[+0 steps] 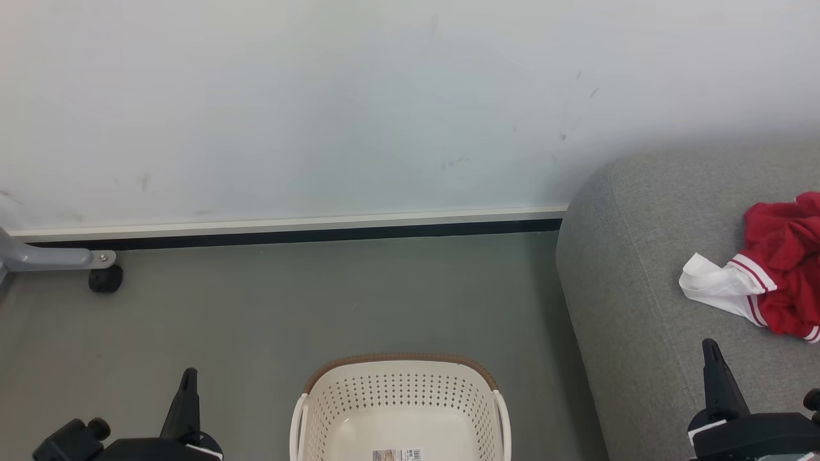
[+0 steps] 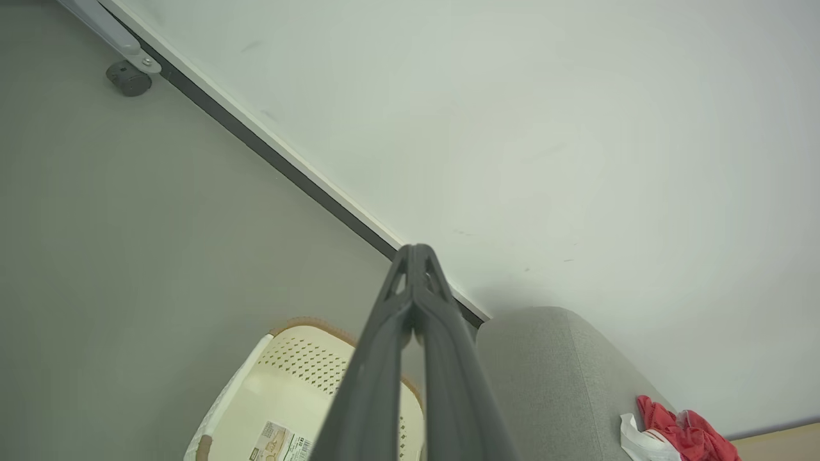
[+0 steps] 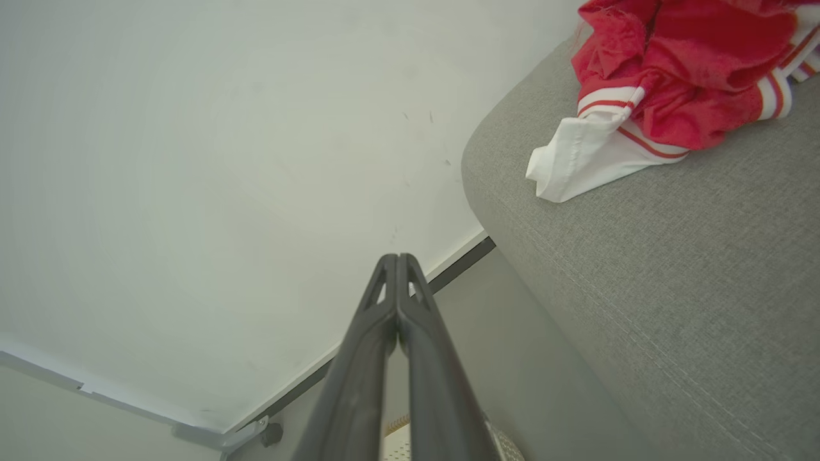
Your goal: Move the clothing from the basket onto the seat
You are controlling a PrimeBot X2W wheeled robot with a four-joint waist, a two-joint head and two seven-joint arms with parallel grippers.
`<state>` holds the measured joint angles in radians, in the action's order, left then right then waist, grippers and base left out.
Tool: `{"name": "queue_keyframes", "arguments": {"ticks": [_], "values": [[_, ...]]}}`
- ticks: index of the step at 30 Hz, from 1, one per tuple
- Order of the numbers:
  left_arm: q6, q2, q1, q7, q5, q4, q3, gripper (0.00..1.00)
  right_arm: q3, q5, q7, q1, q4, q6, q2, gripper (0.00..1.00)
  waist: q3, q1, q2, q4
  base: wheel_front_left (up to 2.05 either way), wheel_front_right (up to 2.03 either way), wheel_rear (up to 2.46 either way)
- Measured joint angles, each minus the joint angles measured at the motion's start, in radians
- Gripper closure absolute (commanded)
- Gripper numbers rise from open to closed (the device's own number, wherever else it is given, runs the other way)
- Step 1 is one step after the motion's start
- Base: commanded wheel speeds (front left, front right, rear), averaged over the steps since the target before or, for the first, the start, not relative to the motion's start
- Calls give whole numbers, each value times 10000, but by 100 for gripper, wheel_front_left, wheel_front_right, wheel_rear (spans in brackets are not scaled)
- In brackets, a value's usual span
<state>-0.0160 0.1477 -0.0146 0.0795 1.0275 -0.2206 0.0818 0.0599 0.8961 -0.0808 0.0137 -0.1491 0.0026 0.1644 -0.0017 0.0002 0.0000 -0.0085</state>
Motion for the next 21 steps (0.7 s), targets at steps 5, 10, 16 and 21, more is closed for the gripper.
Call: {"name": "queue_keyframes", "arguments": {"ticks": [5,10,16,21], "values": [[86,-92,-35,-167,476,-27,-136,100,-173,606,178,87,-134,123,-94,100,2,0,0,7,0,0,0],[249,-180,-43,-330,1005,-84,-293,100,-332,1202,322,179,-232,240,-197,100,5,0,0,15,0,0,0],[351,-274,-177,-529,1603,-167,-462,100,-533,1921,537,197,-389,334,-336,100,7,-1,0,24,0,0,0],[464,-380,-197,-690,2098,-221,-623,100,-704,2523,690,249,-502,430,-424,100,10,-1,0,31,0,0,0]]}}
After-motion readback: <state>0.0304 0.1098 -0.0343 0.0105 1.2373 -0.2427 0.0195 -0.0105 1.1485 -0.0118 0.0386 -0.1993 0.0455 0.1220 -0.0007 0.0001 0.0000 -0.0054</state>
